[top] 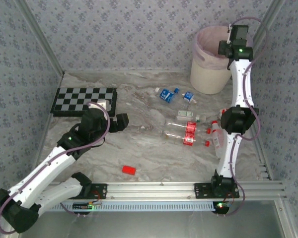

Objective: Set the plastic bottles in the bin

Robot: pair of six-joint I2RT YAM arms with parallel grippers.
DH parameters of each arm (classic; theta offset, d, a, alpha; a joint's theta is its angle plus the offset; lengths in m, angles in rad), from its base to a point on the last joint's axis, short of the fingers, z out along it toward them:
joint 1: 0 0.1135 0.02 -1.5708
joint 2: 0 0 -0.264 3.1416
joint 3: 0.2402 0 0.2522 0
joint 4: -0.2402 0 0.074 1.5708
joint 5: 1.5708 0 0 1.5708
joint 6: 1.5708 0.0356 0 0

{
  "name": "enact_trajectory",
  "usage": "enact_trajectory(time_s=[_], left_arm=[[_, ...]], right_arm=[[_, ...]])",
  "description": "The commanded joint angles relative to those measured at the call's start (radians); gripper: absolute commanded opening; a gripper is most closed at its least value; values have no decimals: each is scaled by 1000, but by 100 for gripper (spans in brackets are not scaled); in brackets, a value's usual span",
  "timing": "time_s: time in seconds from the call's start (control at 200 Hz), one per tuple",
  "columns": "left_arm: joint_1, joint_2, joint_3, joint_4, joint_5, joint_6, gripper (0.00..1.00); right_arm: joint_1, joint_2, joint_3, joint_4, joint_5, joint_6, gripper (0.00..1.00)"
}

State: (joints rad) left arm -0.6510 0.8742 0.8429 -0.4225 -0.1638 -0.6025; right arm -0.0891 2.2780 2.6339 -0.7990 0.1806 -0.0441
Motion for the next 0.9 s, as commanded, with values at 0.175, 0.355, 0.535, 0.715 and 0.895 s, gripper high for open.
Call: enact_trajectory(time_s=[0.175,0.355,0.535,0.715,0.895], left_arm=[[1,35,33,27,15,17,100],[2,64,33,47,52,16,100],[1,70,48,45,68,27,100],[1,66,69,26,75,34,100],[2,75,72,37,76,34,100]], right_arm=[[13,-33,-25,-220,-78,12,23],[32,-108,-29,-388,-32,-61,23],[39,-155,-27,-536,-32,-99,23],[48,-170,15,-652,-56,-88,22],[70,-141,-39,-619,-68,-58,22]])
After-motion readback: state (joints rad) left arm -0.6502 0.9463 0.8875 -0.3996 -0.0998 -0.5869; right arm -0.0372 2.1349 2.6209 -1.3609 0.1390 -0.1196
